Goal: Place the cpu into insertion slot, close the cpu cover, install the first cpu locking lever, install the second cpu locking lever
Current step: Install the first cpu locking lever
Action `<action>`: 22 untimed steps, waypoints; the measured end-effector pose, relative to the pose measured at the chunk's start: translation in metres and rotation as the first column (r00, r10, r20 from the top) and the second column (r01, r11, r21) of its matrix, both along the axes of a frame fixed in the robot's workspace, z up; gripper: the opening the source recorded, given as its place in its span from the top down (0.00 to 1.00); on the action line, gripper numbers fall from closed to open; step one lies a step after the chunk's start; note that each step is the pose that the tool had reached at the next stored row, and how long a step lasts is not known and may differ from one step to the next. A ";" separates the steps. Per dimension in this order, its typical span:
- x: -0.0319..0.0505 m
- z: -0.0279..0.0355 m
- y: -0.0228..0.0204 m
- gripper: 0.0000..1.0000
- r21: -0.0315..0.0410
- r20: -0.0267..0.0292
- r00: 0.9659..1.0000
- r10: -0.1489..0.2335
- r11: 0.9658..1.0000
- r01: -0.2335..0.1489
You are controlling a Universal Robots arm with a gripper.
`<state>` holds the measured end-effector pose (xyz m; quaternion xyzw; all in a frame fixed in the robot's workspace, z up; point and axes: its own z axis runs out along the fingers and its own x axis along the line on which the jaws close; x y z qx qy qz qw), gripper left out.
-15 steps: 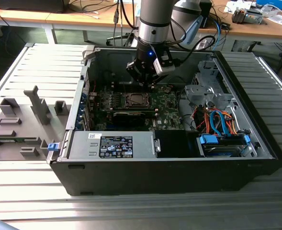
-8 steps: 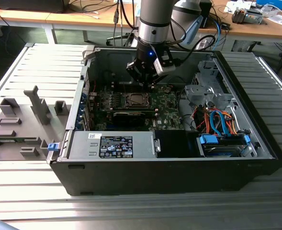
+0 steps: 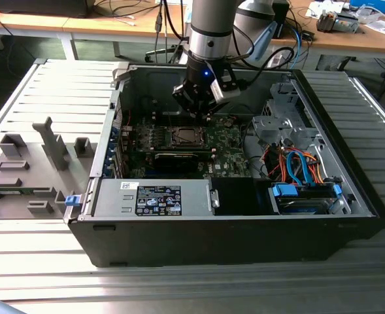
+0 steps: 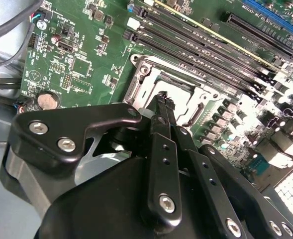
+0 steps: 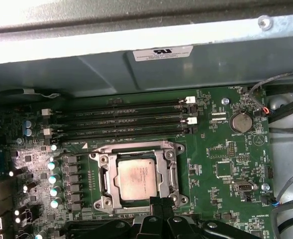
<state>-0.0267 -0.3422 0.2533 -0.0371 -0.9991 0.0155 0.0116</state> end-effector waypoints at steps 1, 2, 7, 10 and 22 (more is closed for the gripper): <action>0.0000 0.0000 0.0000 0.89 0.000 0.000 1.000 0.003 1.000 -0.003; 0.0000 0.0000 0.0000 0.89 0.000 0.000 1.000 0.006 1.000 -0.006; -0.0001 0.0000 0.0000 0.89 0.004 0.000 1.000 0.025 1.000 -0.025; 0.0000 0.0000 0.0000 0.89 0.011 0.000 0.999 0.032 0.999 -0.032; 0.0000 0.0000 -0.0001 0.89 0.122 0.005 0.999 0.045 0.991 -0.045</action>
